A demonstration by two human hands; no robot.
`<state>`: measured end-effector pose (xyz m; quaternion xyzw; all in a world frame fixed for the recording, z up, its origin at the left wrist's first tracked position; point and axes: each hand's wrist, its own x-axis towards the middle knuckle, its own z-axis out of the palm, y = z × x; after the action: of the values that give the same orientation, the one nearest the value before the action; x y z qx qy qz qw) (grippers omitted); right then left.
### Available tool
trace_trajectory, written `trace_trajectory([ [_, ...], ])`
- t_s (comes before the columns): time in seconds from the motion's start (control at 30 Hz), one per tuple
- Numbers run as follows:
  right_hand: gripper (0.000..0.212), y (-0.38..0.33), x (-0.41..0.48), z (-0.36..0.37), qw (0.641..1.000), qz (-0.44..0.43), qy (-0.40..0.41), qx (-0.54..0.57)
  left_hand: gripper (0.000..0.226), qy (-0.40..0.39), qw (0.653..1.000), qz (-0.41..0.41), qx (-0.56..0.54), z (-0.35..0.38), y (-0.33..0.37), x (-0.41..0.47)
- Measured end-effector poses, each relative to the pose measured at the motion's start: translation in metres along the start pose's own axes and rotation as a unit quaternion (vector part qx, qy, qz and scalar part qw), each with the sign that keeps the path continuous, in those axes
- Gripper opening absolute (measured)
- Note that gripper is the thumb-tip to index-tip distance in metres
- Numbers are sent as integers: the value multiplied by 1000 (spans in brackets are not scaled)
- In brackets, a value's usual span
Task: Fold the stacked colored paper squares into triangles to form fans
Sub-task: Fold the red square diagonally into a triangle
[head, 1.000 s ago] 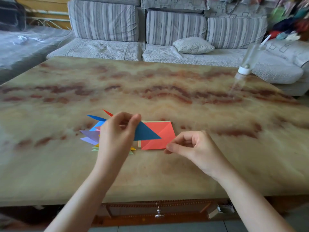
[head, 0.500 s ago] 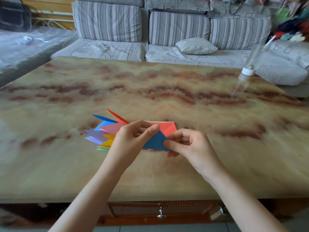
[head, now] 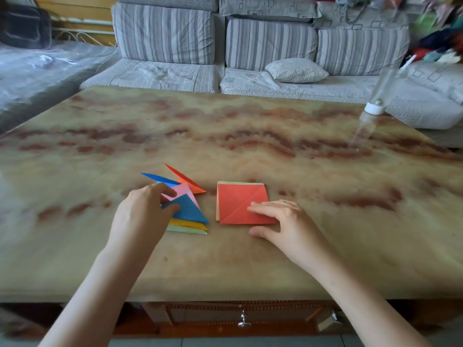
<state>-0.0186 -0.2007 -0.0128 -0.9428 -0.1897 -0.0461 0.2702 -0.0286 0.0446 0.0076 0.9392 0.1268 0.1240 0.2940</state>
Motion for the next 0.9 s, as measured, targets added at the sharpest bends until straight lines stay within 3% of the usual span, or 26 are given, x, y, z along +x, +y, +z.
trace_trajectory([
  [0.17, 29, 2, 3, 0, 999, -10, 31, -15, 21, 45, 996, 50, 51, 2, 1, 2],
  [0.27, 20, 5, 3, 0, 998, -38, 47, -19, 17, 110, 987, 116, 11, 3, 10, 2],
  [0.37, 13, 5, 0, -3, 997, -11, 77, -13, 11, 143, 969, 198, -42, 5, 24, -3],
  [0.57, 11, 4, -1, -12, 965, -21, 261, 34, 14, 59, 950, 230, -201, 16, 50, -20],
  [0.67, 7, 6, 0, -19, 940, -1, 322, 111, 27, -54, 937, 127, -322, 21, 60, -26],
  [0.77, 8, 2, 0, -26, 924, -22, 341, 169, 55, -265, 844, -60, -463, 21, 66, -28],
  [0.83, 8, -2, -3, -31, 931, -57, 309, 187, 73, -330, 788, -125, -505, 21, 65, -26],
  [0.9, 11, -7, -7, -32, 937, -100, 265, 207, 83, -343, 733, -161, -565, 20, 64, -24],
])
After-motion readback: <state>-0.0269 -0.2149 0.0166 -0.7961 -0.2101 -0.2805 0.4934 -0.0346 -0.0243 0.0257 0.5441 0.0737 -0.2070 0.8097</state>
